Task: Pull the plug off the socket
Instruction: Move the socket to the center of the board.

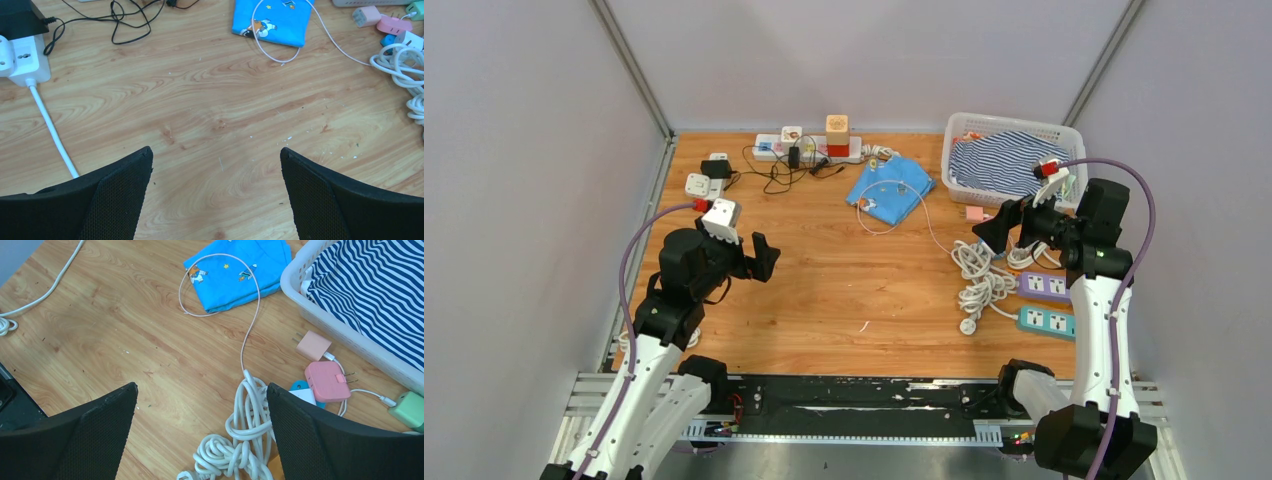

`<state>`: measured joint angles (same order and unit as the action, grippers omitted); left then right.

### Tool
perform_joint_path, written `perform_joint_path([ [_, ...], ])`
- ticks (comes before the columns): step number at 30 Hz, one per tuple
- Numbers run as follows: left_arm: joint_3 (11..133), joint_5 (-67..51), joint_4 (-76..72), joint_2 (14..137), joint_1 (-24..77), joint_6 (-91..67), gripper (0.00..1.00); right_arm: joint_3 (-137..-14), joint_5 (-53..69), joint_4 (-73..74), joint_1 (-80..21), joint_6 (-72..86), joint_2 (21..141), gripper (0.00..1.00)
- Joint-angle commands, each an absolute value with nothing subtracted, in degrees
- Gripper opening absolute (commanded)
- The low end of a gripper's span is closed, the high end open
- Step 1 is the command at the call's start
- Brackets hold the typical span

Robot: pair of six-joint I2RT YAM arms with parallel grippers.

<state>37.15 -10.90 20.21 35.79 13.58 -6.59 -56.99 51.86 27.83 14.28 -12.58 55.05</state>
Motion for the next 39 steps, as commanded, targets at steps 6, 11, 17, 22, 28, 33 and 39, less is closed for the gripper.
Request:
perform_joint_path([
  [6, 37.4, -11.3, 20.4, 35.9, 13.3, -6.2, 1.0, -56.4, 52.0, 27.3, 15.1, -11.9, 54.2, 1.0],
  [11, 37.3, -11.5, 19.9, 36.0, 13.2, -6.4, 1.0, -56.5, 52.3, 27.3, 15.1, -11.8, 54.2, 1.0],
  [17, 37.8, -10.3, 19.0, 37.6, 10.2, -7.0, 1.0, -54.3, 57.7, 25.1, 14.9, -12.5, 53.7, 0.99],
  [22, 39.7, -16.3, 14.7, 44.1, 1.4, -12.5, 1.0, -51.0, 62.5, 25.7, 12.4, -20.4, 53.4, 1.0],
  [28, 43.8, -14.7, 4.2, 59.6, -5.9, -19.3, 1.0, -48.9, 55.3, 26.1, 3.0, -26.8, 51.6, 1.0],
  [33, 54.7, -4.2, 6.4, 78.7, -6.4, -15.5, 1.0, -48.5, 50.3, 26.5, -1.2, -28.9, 50.8, 1.0],
  [39, 64.8, -0.7, 11.0, 96.1, -8.5, -10.4, 1.0, -48.6, 46.6, 26.8, -4.2, -30.1, 50.4, 1.0],
])
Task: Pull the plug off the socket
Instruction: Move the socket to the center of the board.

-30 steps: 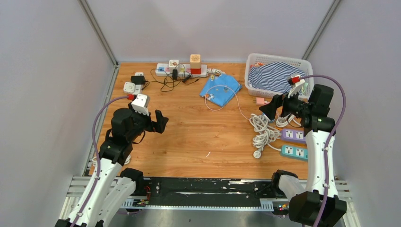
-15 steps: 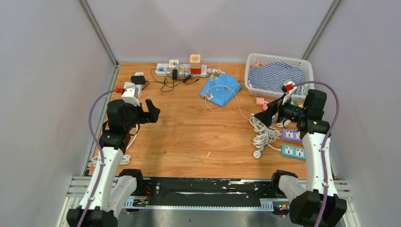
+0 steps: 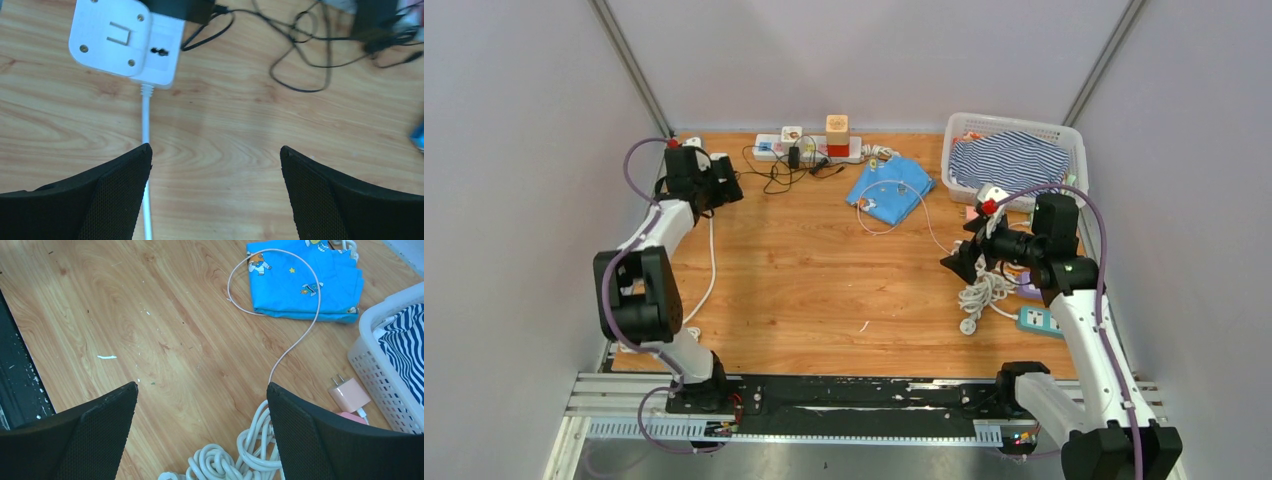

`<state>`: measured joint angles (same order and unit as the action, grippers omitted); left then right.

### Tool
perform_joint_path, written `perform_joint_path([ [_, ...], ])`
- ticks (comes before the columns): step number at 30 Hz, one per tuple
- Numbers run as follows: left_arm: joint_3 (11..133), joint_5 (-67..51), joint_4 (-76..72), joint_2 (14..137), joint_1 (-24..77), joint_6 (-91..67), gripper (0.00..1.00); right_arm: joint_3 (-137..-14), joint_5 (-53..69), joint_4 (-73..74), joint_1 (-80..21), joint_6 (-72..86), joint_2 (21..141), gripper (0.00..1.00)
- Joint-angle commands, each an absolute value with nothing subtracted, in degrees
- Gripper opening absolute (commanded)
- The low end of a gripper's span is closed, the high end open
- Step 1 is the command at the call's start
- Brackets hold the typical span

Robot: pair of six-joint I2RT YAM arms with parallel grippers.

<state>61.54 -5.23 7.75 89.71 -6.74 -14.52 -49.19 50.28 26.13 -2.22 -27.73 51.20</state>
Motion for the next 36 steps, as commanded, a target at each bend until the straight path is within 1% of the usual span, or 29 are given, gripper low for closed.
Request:
perform_joint_path([
  [1, 65.6, -0.8, 11.7, 97.7, -9.0, -9.8, 1.0, -48.6, 46.4, 26.8, -4.5, -30.1, 50.3, 1.0],
  [2, 66.2, -0.9, 12.2, 99.0, -9.4, -9.0, 1.0, -48.6, 46.2, 26.8, -4.9, -30.2, 50.3, 1.0],
  [6, 67.6, -0.1, 14.0, 103.5, -10.4, -4.8, 0.92, -48.6, 45.8, 26.8, -5.8, -30.4, 50.4, 1.0],
  [11, 70.9, -2.7, 17.0, 109.3, -12.5, -2.6, 0.72, -48.5, 46.0, 26.9, -6.2, -30.5, 50.7, 1.0],
  [17, 77.0, -5.3, 20.1, 115.4, -13.1, -2.0, 0.6, -48.3, 45.7, 27.0, -6.3, -31.0, 50.8, 1.0],
  [19, 78.5, -6.3, 20.3, 116.7, -13.2, -2.7, 0.5, -48.3, 45.6, 27.1, -6.3, -31.2, 51.0, 1.0],
  [20, 79.2, -6.8, 20.6, 117.3, -13.2, -3.2, 0.46, -48.3, 45.6, 27.1, -6.2, -31.2, 51.2, 1.0],
  [21, 79.9, -7.4, 20.9, 118.1, -13.3, -3.6, 0.46, -48.4, 45.5, 27.1, -6.3, -31.3, 51.4, 1.0],
  [25, 83.1, -8.8, 23.6, 121.1, -13.3, -4.8, 0.36, -48.4, 45.2, 27.2, -6.2, -31.4, 52.0, 1.0],
  [28, 83.4, -8.9, 24.4, 121.6, -13.2, -4.8, 0.26, -48.4, 44.9, 27.3, -6.2, -31.5, 52.5, 1.0],
  [29, 83.1, -9.0, 24.3, 121.3, -13.2, -4.6, 0.2, -48.5, 44.8, 27.3, -6.2, -31.6, 52.7, 1.0],
  [31, 81.9, -9.2, 24.0, 120.2, -13.2, -4.3, 0.11, -48.6, 44.7, 27.4, -6.2, -31.6, 53.0, 1.0],
  [33, 80.1, -9.8, 23.0, 118.5, -13.2, -4.3, 0.05, -48.6, 44.6, 27.4, -6.2, -31.6, 53.2, 1.0],
  [36, 76.6, -11.9, 21.3, 114.5, -13.2, -5.9, 0.01, -48.6, 44.6, 27.5, -6.2, -31.7, 53.1, 1.0],
])
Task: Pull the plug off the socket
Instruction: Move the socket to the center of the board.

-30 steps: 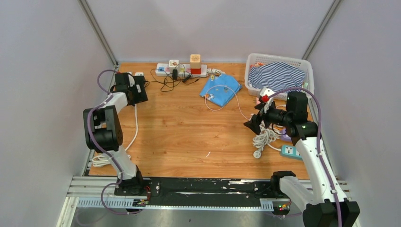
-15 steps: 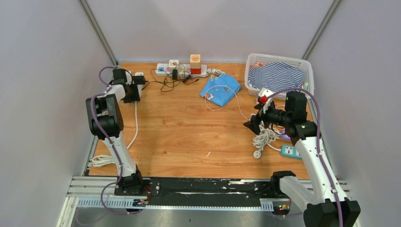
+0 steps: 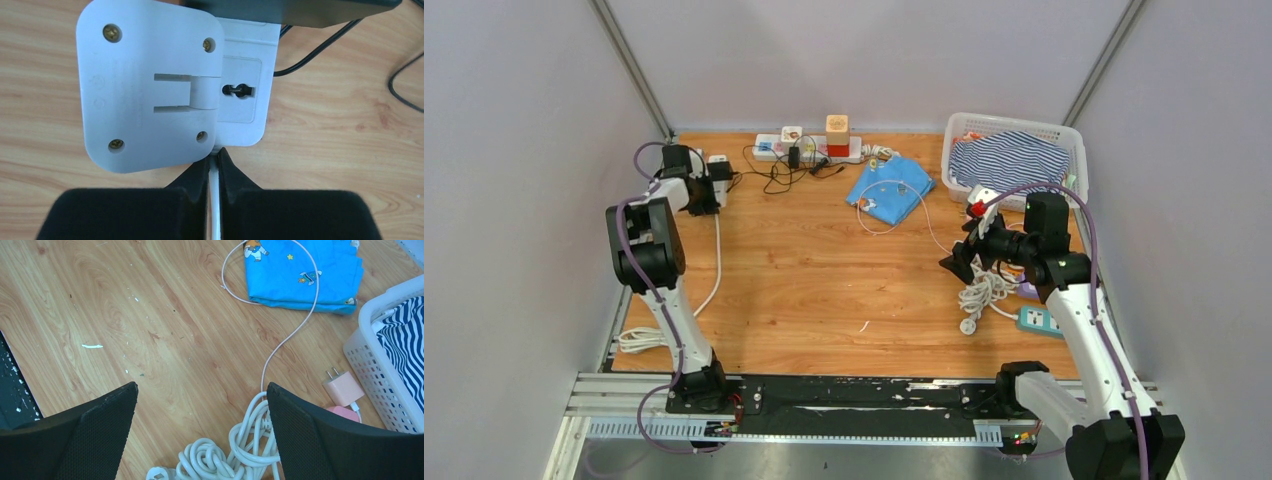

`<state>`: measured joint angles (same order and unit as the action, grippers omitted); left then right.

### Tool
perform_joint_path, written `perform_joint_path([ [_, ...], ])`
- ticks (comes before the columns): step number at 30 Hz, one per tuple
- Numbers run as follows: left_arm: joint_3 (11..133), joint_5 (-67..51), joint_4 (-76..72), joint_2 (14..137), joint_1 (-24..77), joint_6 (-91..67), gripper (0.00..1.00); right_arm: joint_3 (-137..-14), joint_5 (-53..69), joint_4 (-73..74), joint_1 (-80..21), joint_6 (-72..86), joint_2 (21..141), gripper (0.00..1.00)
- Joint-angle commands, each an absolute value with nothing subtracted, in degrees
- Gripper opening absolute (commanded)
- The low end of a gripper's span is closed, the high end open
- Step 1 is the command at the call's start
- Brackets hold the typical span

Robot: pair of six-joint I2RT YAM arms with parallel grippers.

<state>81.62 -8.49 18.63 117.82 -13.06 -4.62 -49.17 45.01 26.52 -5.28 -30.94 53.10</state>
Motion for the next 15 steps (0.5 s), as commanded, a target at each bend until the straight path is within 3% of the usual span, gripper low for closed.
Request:
perform_joint_path([
  [1, 75.0, -12.5, 20.5, 112.7, -13.2, -6.7, 0.0, -48.6, 44.6, 27.5, -6.2, -31.7, 53.0, 1.0],
  [15, 43.1, -21.2, 5.4, 81.7, -10.7, -24.8, 0.0, -48.8, 46.6, 27.6, -6.4, -31.2, 51.7, 1.0],
])
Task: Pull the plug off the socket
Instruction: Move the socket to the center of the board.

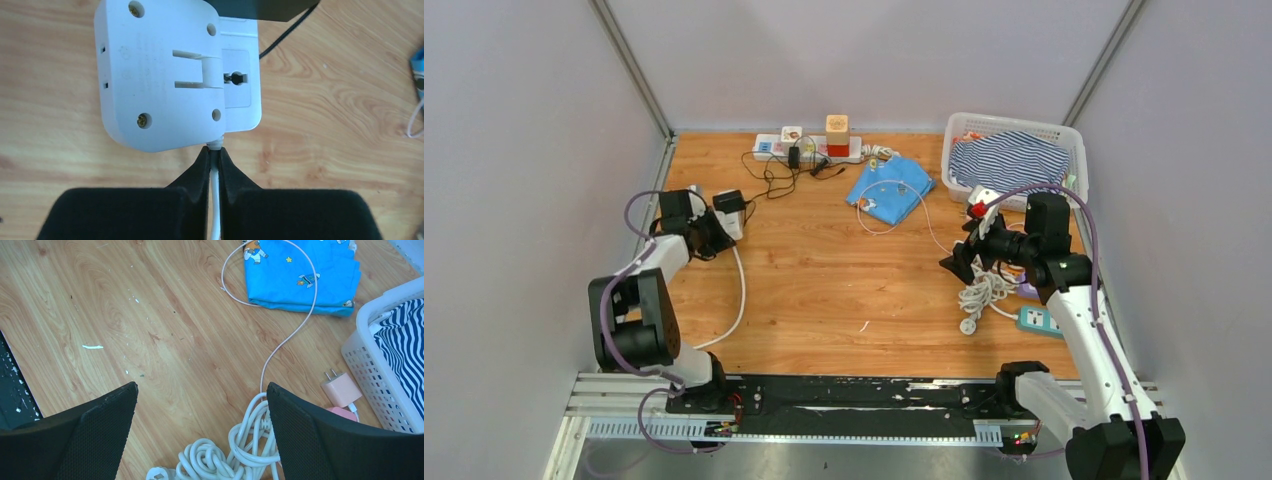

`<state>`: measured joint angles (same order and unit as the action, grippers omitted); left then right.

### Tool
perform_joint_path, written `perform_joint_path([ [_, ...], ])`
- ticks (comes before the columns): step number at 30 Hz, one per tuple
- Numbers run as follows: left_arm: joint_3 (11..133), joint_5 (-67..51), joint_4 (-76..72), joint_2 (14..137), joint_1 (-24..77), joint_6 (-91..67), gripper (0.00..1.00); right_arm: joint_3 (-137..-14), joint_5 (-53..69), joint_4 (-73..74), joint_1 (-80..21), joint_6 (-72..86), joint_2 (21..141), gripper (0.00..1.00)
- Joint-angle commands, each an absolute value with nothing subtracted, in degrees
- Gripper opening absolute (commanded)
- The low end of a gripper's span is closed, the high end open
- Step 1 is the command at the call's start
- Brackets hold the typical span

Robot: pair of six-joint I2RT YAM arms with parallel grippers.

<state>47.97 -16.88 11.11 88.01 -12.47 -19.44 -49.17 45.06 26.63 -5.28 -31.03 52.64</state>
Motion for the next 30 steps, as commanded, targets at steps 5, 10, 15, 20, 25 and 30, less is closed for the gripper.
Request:
perform_joint_path([
  [5, 40.1, -21.9, 7.1, 76.6, -3.0, -24.1, 0.0, -48.8, 46.2, 27.6, -6.4, -31.2, 51.4, 1.0],
  [10, 40.6, -24.5, 8.2, 77.0, 7.6, -22.8, 0.0, -48.8, 45.8, 27.7, -6.4, -31.3, 51.4, 1.0],
  [15, 42.5, -27.7, 10.0, 79.3, 15.1, -17.2, 0.0, -48.8, 45.4, 27.7, -6.3, -31.5, 51.6, 1.0],
  [20, 44.9, -31.4, 13.3, 82.3, 20.8, -8.4, 0.0, -48.8, 45.0, 27.7, -6.3, -31.7, 51.8, 1.0],
  [25, 46.9, -33.6, 14.9, 84.8, 28.5, -0.6, 0.0, -48.8, 44.7, 27.7, -6.4, -31.9, 52.0, 1.0],
  [30, 49.3, -32.4, 17.2, 87.4, 36.6, 7.1, 0.0, -48.6, 44.6, 27.8, -6.4, -32.0, 52.3, 1.0],
])
